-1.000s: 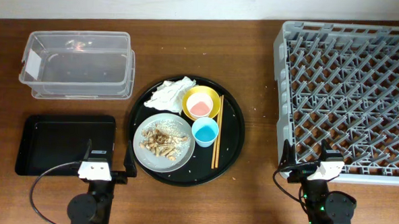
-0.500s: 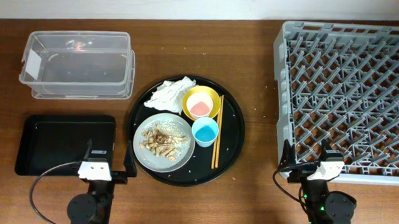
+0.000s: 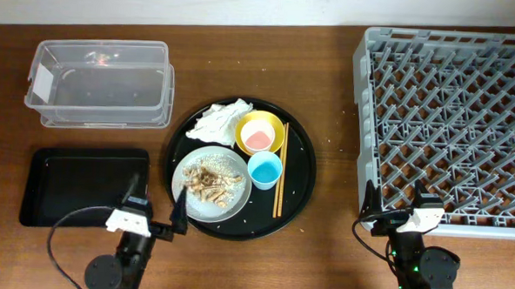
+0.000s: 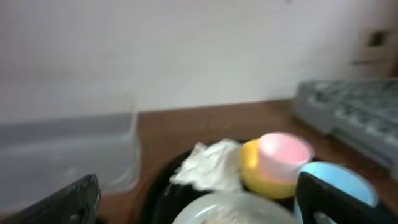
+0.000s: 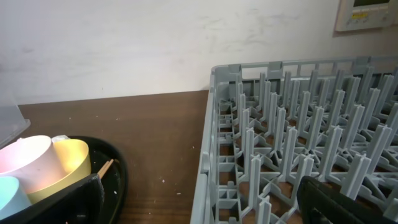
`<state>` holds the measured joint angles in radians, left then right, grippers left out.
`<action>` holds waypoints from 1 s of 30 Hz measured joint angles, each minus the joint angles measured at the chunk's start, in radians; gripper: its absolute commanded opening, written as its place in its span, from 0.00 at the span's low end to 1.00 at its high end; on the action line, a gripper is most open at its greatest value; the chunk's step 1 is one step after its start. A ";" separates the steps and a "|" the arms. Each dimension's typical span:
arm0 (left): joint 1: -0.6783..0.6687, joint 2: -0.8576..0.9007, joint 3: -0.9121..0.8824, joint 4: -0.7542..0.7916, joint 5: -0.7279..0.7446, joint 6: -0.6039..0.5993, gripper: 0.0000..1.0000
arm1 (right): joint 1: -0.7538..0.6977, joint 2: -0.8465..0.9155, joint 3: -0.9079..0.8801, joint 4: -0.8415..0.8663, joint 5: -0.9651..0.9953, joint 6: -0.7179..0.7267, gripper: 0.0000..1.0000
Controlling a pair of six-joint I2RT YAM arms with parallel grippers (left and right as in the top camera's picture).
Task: Sort waste into correct bins and load items into the dishwasher rack
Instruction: 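Reach the left gripper to the white tissue on the round tray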
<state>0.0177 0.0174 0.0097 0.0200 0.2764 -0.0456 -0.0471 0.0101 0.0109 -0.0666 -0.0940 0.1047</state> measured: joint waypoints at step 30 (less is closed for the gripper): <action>-0.113 1.616 1.592 -1.106 0.093 0.068 0.99 | 0.000 0.002 0.000 0.000 0.000 0.000 0.98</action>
<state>-0.0956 1.6337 1.6012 -1.0859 0.3691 0.0219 -0.0471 0.0120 0.0109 -0.0669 -0.0944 0.1047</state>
